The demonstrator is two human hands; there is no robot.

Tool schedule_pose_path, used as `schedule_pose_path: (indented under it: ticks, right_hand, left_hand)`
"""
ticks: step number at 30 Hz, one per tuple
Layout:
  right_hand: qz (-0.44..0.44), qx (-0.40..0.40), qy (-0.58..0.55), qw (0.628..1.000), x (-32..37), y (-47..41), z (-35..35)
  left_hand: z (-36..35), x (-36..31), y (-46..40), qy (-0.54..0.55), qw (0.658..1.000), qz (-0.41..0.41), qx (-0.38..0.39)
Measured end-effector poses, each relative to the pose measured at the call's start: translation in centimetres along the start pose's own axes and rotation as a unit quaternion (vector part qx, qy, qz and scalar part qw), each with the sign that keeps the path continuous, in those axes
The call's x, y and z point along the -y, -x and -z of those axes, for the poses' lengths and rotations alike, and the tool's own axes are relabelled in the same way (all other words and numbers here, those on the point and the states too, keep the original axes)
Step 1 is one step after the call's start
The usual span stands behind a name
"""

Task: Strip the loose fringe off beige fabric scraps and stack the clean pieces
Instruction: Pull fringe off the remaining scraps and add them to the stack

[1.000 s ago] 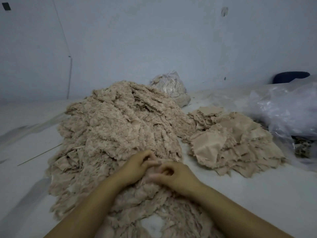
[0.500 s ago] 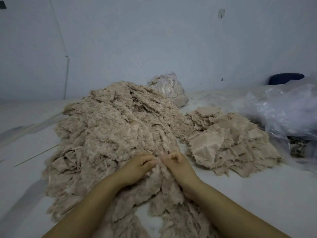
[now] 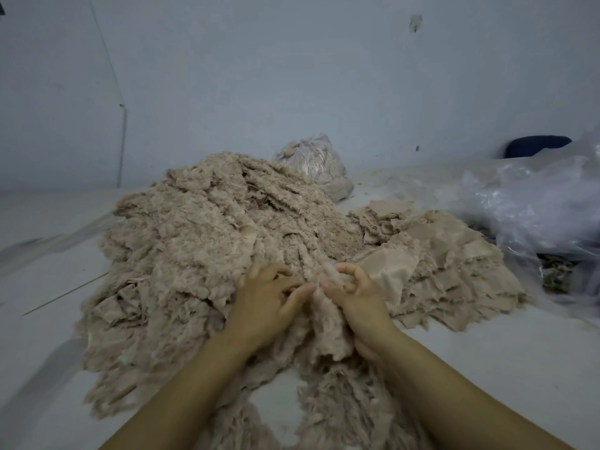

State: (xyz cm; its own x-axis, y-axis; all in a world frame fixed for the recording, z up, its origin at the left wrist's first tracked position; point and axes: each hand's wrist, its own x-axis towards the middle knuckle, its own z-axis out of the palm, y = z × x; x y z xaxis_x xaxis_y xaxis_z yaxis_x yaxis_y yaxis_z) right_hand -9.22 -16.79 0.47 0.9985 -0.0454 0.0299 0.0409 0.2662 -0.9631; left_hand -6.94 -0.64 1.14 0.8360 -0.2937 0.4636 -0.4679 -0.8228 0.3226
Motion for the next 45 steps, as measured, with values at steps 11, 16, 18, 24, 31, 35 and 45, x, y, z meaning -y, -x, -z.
schedule_pose_path:
  ticks: [11,16,18,24,31,35,45]
  right_hand:
    - [-0.166,0.167,-0.192,0.953,1.0,0.2,1.0]
    - [-0.156,0.067,-0.101,0.980,0.6,-0.7,1.5]
    - [-0.100,0.016,-0.101,0.990,0.8,-1.3,2.4]
    - [-0.012,-0.016,0.020,1.000,-0.4,-1.5,0.8]
    - [-0.076,0.055,0.072,0.993,-0.2,-1.3,1.5]
    - [0.038,-0.048,0.072,0.995,-0.6,-1.5,0.4]
    - [0.123,-0.114,0.092,0.982,-0.8,-2.1,2.6]
  left_hand:
    - [1.0,-0.7,-0.3,0.455,0.873,0.112,0.136]
    - [1.1,1.1,-0.3,0.462,0.869,0.168,0.053]
    - [1.3,2.1,-0.1,0.433,0.883,0.169,0.057]
    - [-1.0,-0.9,0.1,0.427,0.865,0.141,0.223]
    - [-1.8,-0.8,0.0,0.450,0.866,0.128,0.174]
    - [-2.3,-1.6,0.0,0.522,0.827,0.174,0.118]
    - [-1.5,0.1,0.6,0.424,0.891,0.132,0.092]
